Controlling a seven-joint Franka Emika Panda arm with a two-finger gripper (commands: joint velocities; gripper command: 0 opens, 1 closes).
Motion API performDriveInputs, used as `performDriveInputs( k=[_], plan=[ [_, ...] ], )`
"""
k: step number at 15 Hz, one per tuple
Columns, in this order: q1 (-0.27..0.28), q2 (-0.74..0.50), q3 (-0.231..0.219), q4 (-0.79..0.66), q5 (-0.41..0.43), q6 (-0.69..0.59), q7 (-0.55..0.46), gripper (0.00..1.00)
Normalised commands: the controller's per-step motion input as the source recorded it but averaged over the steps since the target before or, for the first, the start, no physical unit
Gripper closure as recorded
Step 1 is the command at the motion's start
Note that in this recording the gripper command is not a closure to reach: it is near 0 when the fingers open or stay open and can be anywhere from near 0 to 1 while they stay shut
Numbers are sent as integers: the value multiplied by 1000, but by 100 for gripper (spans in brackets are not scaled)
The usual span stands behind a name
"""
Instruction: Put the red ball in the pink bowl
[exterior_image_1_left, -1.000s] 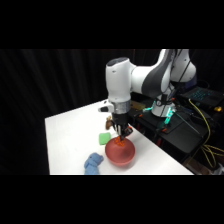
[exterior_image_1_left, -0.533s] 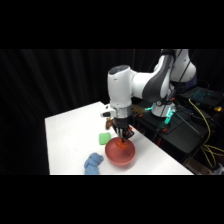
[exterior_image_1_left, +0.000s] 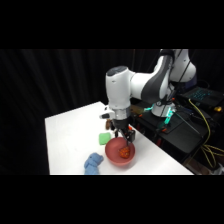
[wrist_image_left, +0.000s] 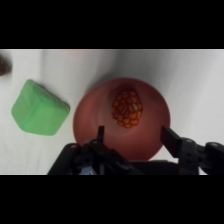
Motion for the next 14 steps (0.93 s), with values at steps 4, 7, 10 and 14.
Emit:
performDriveInputs(
  k=[4, 7, 10, 14],
  plan=[
    [-3, -246, -18, 240, -46, -447, -21, 0],
    [6, -280, -37, 296, -79, -551, 65, 0],
    [10, -224, -43, 342, -116, -562, 157, 0],
    [24, -118, -22, 317, -150, -429, 199, 0]
  ],
)
